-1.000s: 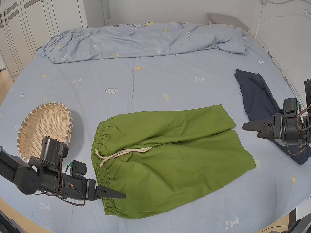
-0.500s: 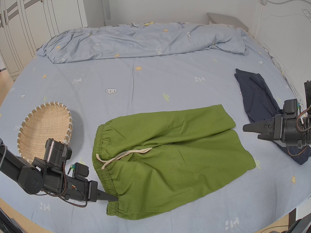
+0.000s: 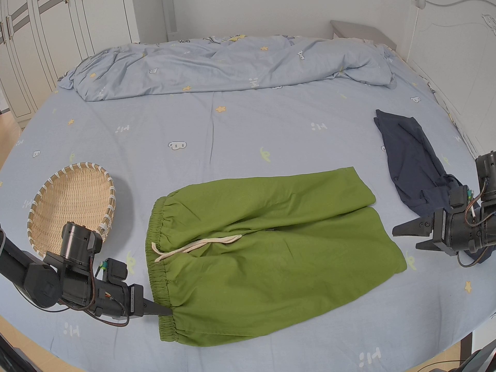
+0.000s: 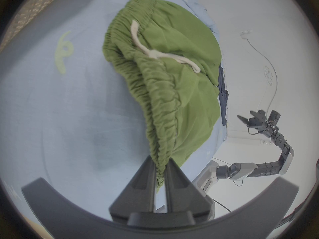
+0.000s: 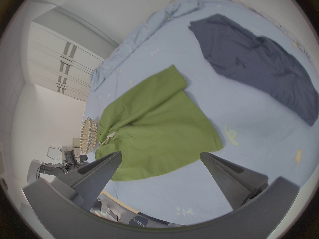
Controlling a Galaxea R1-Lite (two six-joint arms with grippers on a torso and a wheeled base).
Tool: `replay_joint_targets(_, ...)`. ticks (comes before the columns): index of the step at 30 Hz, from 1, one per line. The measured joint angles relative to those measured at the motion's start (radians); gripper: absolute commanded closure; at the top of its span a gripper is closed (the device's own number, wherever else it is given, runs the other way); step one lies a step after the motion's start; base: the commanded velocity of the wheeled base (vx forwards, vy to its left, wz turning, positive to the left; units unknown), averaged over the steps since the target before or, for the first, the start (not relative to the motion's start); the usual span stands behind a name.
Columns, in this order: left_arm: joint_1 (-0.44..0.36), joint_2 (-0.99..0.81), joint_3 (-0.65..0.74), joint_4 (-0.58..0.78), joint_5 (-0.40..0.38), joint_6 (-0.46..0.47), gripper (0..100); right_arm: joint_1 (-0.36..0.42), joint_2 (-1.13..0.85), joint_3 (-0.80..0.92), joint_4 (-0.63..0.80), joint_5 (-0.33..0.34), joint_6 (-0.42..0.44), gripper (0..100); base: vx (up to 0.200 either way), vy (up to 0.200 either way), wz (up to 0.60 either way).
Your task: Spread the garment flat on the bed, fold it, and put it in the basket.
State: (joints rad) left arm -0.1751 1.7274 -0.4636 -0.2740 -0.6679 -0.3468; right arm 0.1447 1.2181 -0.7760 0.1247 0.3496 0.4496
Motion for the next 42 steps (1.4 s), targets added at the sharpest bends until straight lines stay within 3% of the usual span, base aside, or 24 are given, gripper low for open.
replay_joint_targets(7, 0.063, -0.023, -0.006, 0.0, 0.004, 0.001, 100, -0.154, 0.091, 0.047, 0.001, 0.232, -0.082, 0, 0.0, 0.0, 0.0)
replay_joint_targets(11, 0.089, -0.036, -0.009, 0.0, 0.004, 0.002, 100, -0.224, 0.156, 0.065, 0.001, 0.297, -0.163, 0, 0.0, 0.0, 0.0)
replay_joint_targets(15, 0.101, -0.044, -0.01, 0.0, 0.005, 0.002, 100, -0.262, 0.224, 0.086, 0.0, 0.319, -0.259, 0, 0.0, 0.0, 0.0)
replay_joint_targets(19, 0.109, -0.049, -0.01, 0.0, 0.005, 0.002, 100, -0.286, 0.284, 0.096, -0.018, 0.329, -0.291, 0, 0.0, 0.0, 0.0)
replay_joint_targets(42, 0.156, -0.036, -0.024, 0.0, 0.006, 0.034, 100, -0.29, 0.428, 0.106, -0.208, 0.39, -0.29, 0, 0.0, 0.0, 0.0)
